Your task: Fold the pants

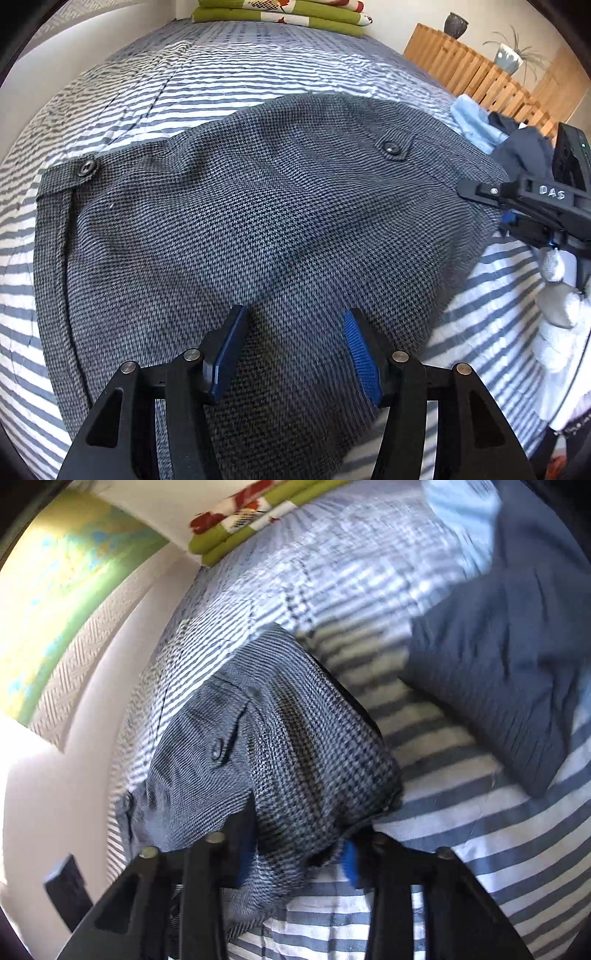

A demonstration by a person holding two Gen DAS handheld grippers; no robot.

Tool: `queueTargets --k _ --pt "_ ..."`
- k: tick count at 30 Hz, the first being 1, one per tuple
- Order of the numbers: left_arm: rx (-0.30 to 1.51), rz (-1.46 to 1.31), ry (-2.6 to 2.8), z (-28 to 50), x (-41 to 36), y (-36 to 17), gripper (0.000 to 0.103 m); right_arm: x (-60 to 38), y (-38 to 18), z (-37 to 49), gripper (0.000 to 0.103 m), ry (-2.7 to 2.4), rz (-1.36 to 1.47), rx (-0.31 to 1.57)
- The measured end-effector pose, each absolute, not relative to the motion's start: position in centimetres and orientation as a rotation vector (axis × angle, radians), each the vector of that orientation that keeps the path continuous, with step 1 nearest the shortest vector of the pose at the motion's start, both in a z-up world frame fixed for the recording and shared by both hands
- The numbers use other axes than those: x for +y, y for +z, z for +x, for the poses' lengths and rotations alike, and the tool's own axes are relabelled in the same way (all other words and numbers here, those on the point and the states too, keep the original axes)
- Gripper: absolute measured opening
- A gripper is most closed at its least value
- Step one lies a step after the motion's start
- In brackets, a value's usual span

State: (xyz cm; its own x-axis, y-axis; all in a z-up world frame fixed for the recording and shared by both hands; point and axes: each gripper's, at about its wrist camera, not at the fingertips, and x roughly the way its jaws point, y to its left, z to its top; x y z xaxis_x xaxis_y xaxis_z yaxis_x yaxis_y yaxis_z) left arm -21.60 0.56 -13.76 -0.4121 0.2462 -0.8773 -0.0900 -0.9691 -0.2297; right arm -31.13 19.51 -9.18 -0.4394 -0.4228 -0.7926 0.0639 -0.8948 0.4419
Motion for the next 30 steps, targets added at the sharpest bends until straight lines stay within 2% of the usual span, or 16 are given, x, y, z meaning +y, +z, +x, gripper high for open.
queueTargets --k 2,5,8,10,12,16,21,26,30 --pt "-0.320 -1.532 2.489 -20.5 -1.2 -12.7 0.058 18.3 -6.9 -30.3 0.021 -2.466 1.392 -0.309" --pt "-0.449 -1.477 2.540 -18.4 -4.7 -11.0 0.058 15.2 -3.7 -29.1 0.018 -2.508 1.268 -0.094" --pt "-0.592 -1.430 2.555 -17.1 -8.7 -9.9 0.058 13.4 -1.7 -28.2 0.018 -2.472 1.222 -0.047" --pt "-0.595 -1.419 2.593 -16.6 -10.5 -9.3 0.058 12.2 -0.4 -28.1 0.017 -2.452 1.194 -0.060" --pt "-0.585 -1.397 2.641 -15.8 -11.9 -8.8 0.058 10.1 0.7 -27.5 0.016 -2.445 1.148 0.007" --pt "-0.674 -1.352 2.674 -14.5 -15.2 -8.4 0.058 4.7 1.5 -25.3 0.014 -2.382 1.062 0.201" --pt "-0.781 -1.316 2.717 -12.6 -19.6 -8.3 0.058 -2.6 -0.1 -20.5 0.013 -2.232 0.949 0.499" --pt "-0.918 -1.291 2.730 -11.1 -23.2 -8.2 0.058 -9.1 -5.4 -16.0 0.013 -2.044 0.927 0.742" --pt "-0.925 -1.322 2.713 -10.9 -24.2 -8.6 0.058 -12.0 -9.8 -13.6 0.014 -1.969 0.924 0.918"
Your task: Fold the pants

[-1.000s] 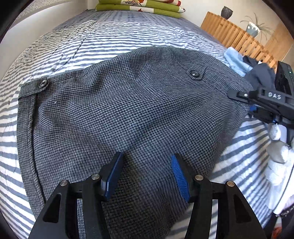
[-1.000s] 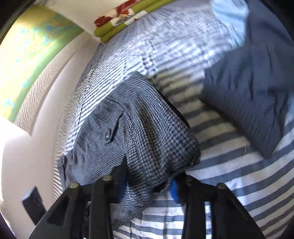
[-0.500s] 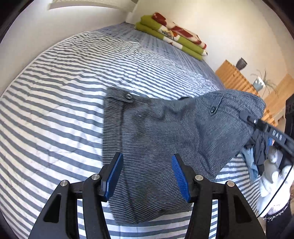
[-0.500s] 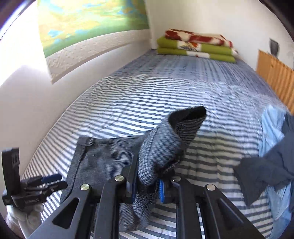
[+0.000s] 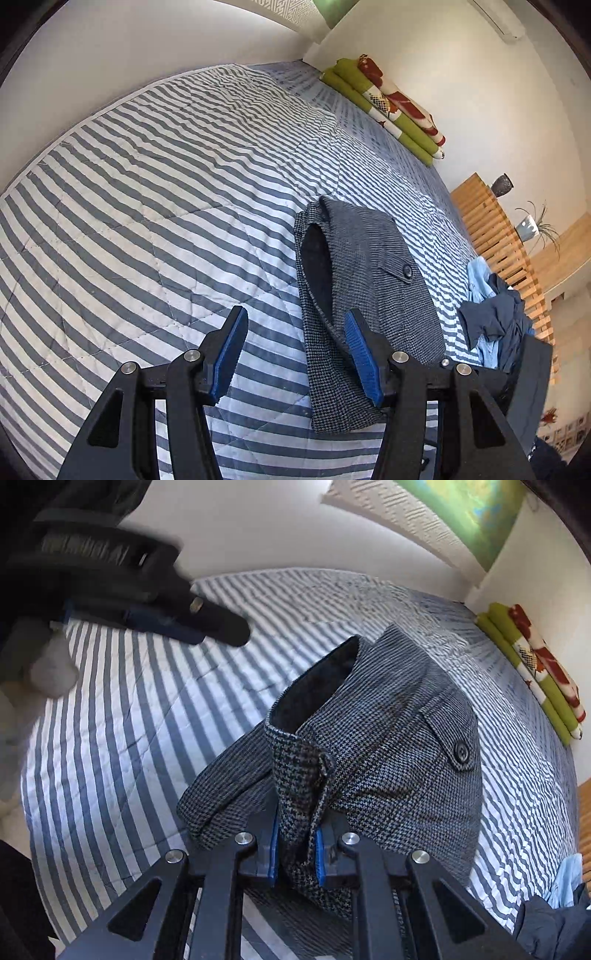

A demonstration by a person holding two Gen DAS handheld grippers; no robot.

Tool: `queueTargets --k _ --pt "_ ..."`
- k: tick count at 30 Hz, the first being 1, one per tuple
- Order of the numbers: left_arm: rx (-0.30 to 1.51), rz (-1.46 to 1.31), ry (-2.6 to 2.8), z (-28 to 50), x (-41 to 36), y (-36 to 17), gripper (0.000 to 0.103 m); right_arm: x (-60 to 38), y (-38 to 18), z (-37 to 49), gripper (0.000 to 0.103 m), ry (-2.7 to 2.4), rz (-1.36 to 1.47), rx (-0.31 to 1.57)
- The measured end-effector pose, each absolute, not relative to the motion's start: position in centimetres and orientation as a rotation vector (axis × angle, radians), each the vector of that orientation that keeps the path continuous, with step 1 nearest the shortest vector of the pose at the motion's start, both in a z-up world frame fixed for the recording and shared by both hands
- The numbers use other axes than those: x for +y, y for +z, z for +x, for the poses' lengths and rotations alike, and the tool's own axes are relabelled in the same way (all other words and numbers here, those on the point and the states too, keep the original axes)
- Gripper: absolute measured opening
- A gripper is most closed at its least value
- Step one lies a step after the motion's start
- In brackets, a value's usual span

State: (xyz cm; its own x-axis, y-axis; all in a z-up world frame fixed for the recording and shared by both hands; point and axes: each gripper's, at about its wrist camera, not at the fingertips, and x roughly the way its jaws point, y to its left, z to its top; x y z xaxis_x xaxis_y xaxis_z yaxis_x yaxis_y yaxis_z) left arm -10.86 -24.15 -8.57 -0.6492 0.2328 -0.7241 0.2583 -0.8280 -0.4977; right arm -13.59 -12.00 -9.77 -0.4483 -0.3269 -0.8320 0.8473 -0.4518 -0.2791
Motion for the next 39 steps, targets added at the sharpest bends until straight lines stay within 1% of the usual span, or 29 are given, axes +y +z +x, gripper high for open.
queueTargets --k 2,4,6,7,10,12,15,18,21,23,25,26,27,29,31,33,35,39 --pt "0.900 1.321 -2.689 -11.1 -24.0 -8.6 0.058 -12.3 -10.6 -12.8 0.018 -1.973 0.882 0.985" --pt "0.899 1.319 -2.699 -11.2 -23.7 -8.3 0.058 -12.2 -10.4 -12.8 0.020 -1.977 0.888 0.973" --pt "0.904 1.313 -2.707 -11.7 -23.4 -8.1 0.058 -11.7 -9.8 -13.0 0.028 -1.945 0.926 0.926" --pt "0.903 1.313 -2.712 -11.9 -23.1 -7.9 0.058 -11.2 -9.2 -12.9 0.037 -1.921 0.932 0.894" --pt "0.874 1.331 -2.740 -12.8 -21.7 -7.2 0.058 -9.0 -6.7 -12.0 0.044 -1.872 0.920 0.773" --pt "0.827 1.357 -2.772 -13.2 -20.2 -6.7 0.058 -5.8 -4.6 -12.5 0.046 -1.880 0.920 0.636" --pt "0.745 1.438 -2.824 -13.8 -17.3 -6.7 0.058 -1.0 -3.1 -15.7 0.046 -1.993 0.984 0.441" --pt "0.645 1.553 -2.873 -14.3 -13.5 -7.4 0.058 2.7 -3.5 -20.3 0.046 -2.096 1.123 0.248" --pt "0.481 1.663 -2.899 -14.7 -10.0 -8.8 0.058 5.3 -4.5 -24.4 0.046 -2.085 1.243 0.016" --pt "0.400 1.764 -2.868 -14.9 -8.5 -10.5 0.058 5.3 -5.1 -25.1 0.046 -2.057 1.271 -0.039" --pt "0.319 1.789 -2.835 -14.7 -8.2 -12.2 0.058 4.9 -6.4 -25.1 0.046 -2.012 1.307 -0.036" --pt "0.340 1.768 -2.855 -14.3 -8.4 -12.6 0.058 4.9 -7.5 -24.6 0.046 -1.989 1.343 -0.003" --pt "0.349 1.747 -2.875 -13.8 -8.4 -12.6 0.058 4.4 -9.1 -24.5 0.046 -1.966 1.390 0.052" --pt "0.312 1.765 -2.884 -13.5 -8.0 -12.7 0.057 4.0 -12.3 -22.9 0.043 -1.951 1.463 0.205" --pt "0.231 1.774 -2.876 -13.2 -7.3 -12.5 0.058 4.7 -11.8 -22.1 0.043 -1.958 1.427 0.207" --pt "0.187 1.790 -2.853 -13.4 -7.0 -12.2 0.058 6.5 -10.2 -22.1 0.043 -1.946 1.403 0.099" --pt "0.248 1.788 -2.839 -13.7 -7.4 -11.1 0.058 8.2 -8.6 -21.6 0.043 -1.981 1.354 0.093" --pt "0.423 1.640 -2.866 -14.4 -9.3 -8.4 0.058 9.3 -8.2 -20.6 0.042 -1.997 1.337 0.112"
